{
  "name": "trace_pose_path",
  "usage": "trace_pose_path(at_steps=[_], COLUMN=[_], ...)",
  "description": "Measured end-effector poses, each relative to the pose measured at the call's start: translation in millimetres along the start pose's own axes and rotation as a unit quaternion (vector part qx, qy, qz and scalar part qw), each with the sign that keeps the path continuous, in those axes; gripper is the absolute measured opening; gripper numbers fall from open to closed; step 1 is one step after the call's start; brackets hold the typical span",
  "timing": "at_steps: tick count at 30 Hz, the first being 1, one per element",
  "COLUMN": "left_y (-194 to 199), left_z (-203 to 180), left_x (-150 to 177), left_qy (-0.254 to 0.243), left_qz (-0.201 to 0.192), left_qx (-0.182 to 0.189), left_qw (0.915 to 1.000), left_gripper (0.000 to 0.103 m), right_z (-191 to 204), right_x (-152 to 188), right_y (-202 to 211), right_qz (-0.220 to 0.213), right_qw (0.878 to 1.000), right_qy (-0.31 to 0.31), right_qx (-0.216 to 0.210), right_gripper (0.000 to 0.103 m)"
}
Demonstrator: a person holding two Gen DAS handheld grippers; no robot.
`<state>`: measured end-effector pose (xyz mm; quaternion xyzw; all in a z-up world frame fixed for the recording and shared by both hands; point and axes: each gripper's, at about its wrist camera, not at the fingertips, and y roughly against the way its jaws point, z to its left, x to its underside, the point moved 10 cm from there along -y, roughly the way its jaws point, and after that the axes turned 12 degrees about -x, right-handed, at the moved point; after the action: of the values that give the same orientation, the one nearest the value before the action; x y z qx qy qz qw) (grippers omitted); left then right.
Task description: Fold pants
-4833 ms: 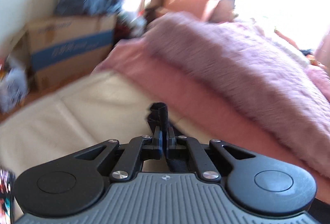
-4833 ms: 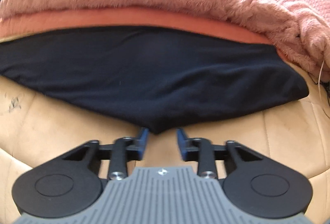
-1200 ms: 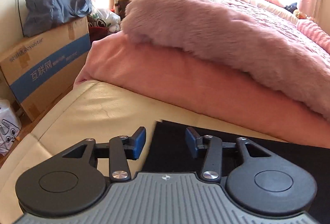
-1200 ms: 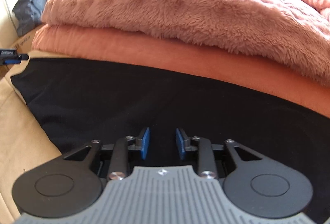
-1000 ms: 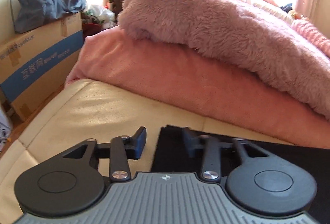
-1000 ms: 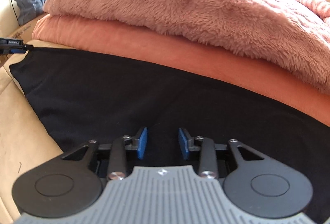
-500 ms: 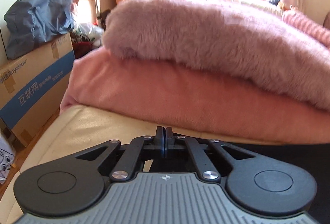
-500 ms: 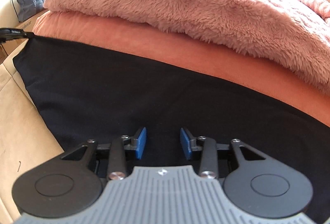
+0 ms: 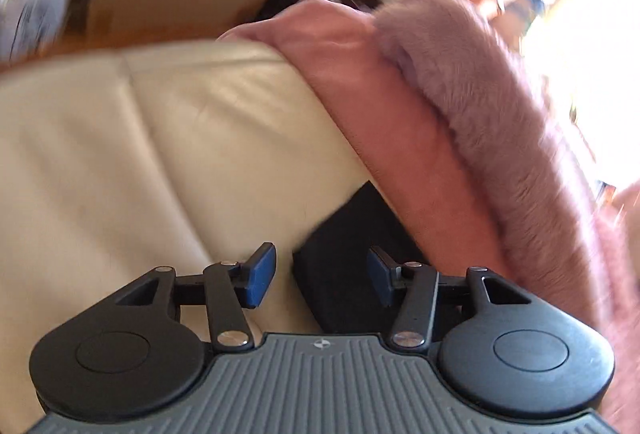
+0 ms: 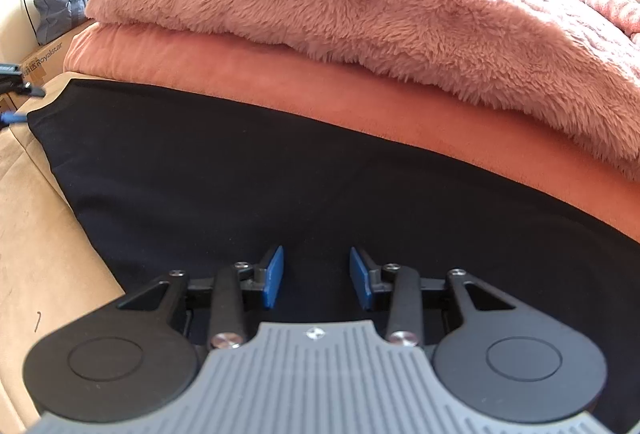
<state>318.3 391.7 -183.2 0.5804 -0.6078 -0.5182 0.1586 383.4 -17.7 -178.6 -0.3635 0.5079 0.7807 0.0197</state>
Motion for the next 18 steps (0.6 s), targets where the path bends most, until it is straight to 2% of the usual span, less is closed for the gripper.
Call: trace_pose_path(at_steps=[2,4,10,12,14,15,16,18], left_y=[3,1,-7,-11,-16,-19,-20,-13], left_z=[6,5,-4,-4,-2,1,0,-5], left_x=[9,16,21,21,18,18,16,13], left_qy=[0.052,0.081,0.09,0.098,0.097,0.09,0.084,0.065], left_qz=[0.02,0.034,0.026,0.02,0.017,0.016,0.014,-0.001], left_qx=[0.021,0.035,0.048,0.047,0.043,0.034,0.039,0.039], left_qw=[0.9982,0.9955,0.9944,0.9939,0.9942,0.9953,0.9956,0.9971], left_gripper=[0.06,0.06,0.056,0.046,0.025,0.008,0.005,0.004], right_z=[0,0,1,1,1,1,1,1], right_x=[0,0,1,1,1,1,1,1], right_y=[0,0,1,1,1,1,1,1], right_qz=[0.001,0.002,-0.001,-0.001,-0.001,-0.001,-0.001,-0.001], right_qw=[1.0,1.0,1.0,1.0,1.0,1.0,1.0,1.0], right_qy=[0.0,-0.001,-0.001,-0.002,-0.002,-0.002,-0.002,-0.003], right_qx=[-0.001,-0.003,-0.001,0.0,-0.001,-0.001,-0.001,-0.002], right_gripper=[0.035,0.035,0.035,0.035,0.035,0.035,0.035,0.035])
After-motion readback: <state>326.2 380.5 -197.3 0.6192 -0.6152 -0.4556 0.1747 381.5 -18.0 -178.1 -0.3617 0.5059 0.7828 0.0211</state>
